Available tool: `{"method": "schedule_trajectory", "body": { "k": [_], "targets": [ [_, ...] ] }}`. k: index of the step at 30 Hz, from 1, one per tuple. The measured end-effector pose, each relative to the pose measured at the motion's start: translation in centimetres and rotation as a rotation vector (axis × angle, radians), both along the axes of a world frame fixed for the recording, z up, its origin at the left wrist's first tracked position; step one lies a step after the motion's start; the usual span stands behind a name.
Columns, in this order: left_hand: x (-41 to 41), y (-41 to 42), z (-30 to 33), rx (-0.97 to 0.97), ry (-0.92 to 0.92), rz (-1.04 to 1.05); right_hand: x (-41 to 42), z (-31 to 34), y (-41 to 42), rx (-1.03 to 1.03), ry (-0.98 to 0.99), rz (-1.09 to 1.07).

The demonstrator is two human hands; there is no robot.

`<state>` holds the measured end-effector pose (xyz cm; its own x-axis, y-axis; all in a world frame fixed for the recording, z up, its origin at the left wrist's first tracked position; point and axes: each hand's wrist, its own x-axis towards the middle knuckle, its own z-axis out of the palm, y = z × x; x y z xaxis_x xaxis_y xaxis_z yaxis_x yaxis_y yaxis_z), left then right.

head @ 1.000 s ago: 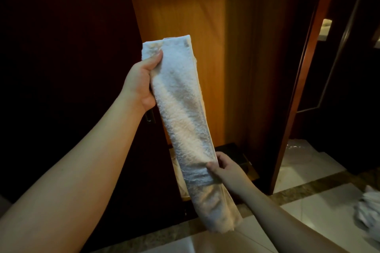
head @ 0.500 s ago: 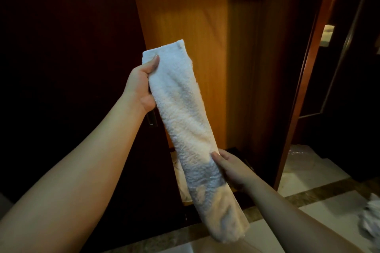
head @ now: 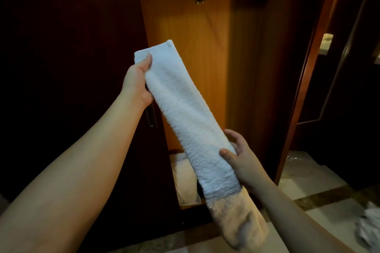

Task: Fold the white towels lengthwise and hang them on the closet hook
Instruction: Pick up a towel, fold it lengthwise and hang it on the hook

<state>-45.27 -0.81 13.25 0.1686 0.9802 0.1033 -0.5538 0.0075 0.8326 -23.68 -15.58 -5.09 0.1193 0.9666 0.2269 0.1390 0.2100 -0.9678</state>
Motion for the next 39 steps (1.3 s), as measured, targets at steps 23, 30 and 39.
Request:
{"method": "schedule_trajectory", "body": {
  "k": [23,30,39],
  "targets": [
    [3.1,0.0,-12.5,-0.417,0.318,-0.496,1.2,1.8,1.5,-0.324,0.446,0.219],
    [5.0,-4.8,-17.1,-0.033,0.69,-0.49,3.4,1.8,3.7,-0.361,0.256,0.071],
    [5.3,-5.3,-15.0,0.094,0.573,-0.308,3.7,2.9,3.6,-0.325,0.399,-0.025]
  ]
}}
